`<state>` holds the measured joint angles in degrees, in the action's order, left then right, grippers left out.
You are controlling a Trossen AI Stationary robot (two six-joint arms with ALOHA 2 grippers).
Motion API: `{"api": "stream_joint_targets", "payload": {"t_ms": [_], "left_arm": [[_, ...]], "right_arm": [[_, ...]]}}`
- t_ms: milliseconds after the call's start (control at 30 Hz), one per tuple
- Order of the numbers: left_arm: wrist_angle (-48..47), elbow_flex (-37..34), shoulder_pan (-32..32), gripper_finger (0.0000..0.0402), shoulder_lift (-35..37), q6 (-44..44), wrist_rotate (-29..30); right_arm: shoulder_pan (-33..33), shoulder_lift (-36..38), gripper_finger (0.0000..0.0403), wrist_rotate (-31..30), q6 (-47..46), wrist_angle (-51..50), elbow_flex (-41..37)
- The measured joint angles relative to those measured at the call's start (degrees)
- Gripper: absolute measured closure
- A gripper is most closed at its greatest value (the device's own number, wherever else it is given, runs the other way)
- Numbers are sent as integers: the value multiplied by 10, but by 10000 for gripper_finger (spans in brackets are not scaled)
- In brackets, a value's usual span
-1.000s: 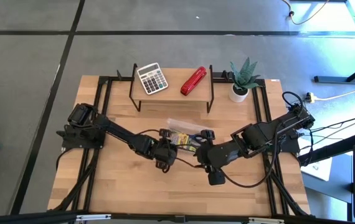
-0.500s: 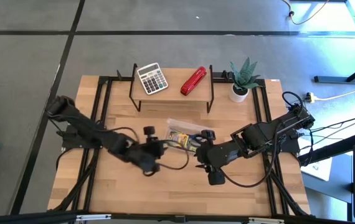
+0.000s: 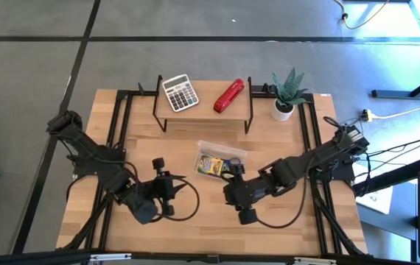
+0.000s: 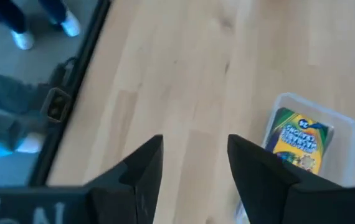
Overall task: Pack school essentials
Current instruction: Adjust the purple pen in the transparent supply box
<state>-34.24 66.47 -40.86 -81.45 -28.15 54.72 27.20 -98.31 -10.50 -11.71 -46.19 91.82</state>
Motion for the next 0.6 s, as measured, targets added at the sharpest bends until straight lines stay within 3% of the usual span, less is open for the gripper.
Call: {"api": "stream_joint_targets", "payload": {"t_ms": [300, 600], "left_arm": [[-14, 0, -25, 307, 0, -46, 4], [-14, 0, -28, 307, 0, -60, 4]], "right_arm": [[-3, -48, 221, -89, 31, 127, -60], [-37, -97, 221, -128, 6, 196, -118]]}}
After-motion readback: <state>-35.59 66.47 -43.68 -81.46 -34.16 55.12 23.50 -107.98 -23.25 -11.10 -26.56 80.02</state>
